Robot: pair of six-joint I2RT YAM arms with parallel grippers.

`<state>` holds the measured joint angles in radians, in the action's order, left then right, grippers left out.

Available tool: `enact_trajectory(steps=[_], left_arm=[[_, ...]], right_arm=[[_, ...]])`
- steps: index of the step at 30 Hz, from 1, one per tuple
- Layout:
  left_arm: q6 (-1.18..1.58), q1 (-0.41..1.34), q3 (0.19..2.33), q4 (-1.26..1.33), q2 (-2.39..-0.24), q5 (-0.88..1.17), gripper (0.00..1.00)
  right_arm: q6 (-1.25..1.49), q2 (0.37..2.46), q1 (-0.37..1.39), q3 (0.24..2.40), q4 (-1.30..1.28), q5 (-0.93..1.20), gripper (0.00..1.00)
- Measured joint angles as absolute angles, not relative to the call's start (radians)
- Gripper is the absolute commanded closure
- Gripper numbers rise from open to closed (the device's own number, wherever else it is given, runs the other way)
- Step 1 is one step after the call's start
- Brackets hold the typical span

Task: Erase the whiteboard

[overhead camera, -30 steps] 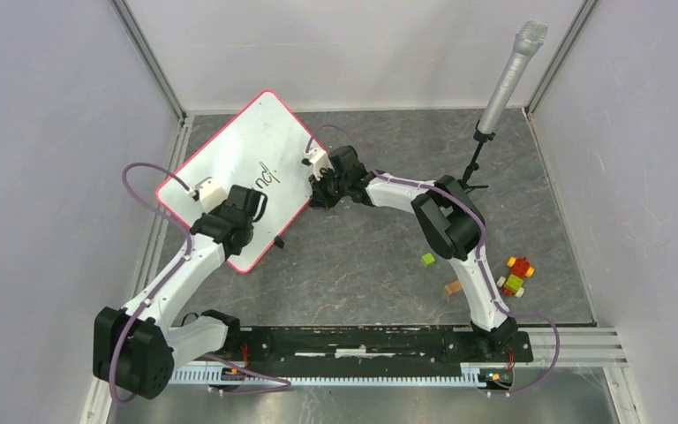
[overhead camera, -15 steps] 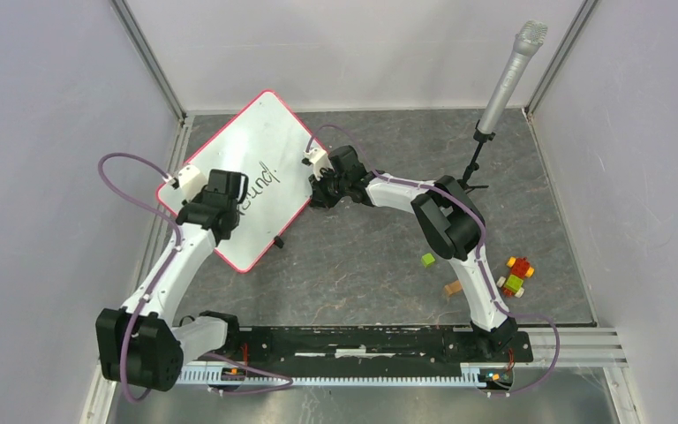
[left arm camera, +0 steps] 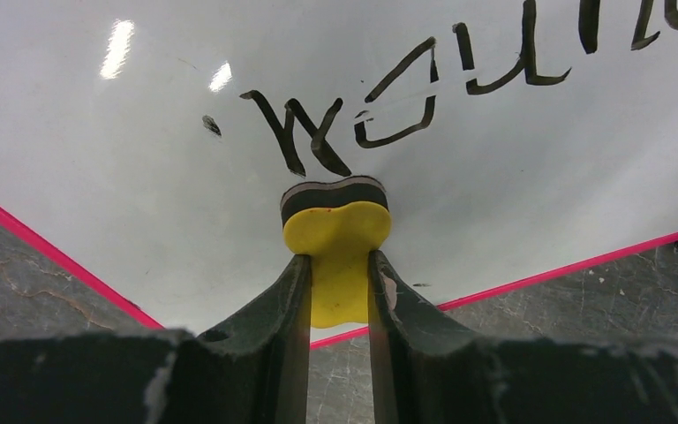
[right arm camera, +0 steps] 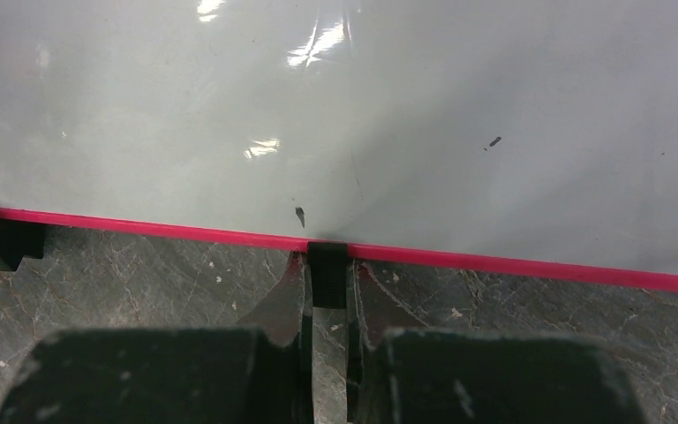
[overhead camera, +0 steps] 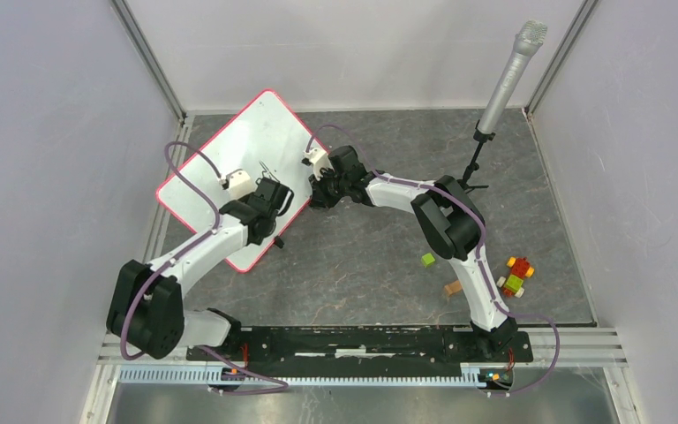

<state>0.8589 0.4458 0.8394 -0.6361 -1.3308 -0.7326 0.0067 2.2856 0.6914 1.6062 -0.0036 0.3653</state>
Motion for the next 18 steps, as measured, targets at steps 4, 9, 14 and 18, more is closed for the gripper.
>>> enact_trajectory(steps=[4,9,14,18], left_arm=[[0.858,0.436,0.855,-0.659,-1.325,-0.725,0.74],[0.836,0.327,0.871,-0.649,-1.28,-0.7,0.74],[0.794,0.204,0.896,-0.641,-1.204,-0.704,0.74],[0.757,0.184,0.931,-0.633,-1.211,-0.706,0.74]], right_arm=[[0.007,2.286,0.691,1.606,-0.004,0.366,1.0],[0.017,2.286,0.691,1.606,-0.001,0.359,1.0],[0.021,2.286,0.691,1.606,0.0,0.358,1.0],[0.021,2.286,0.691,1.606,0.001,0.357,1.0]])
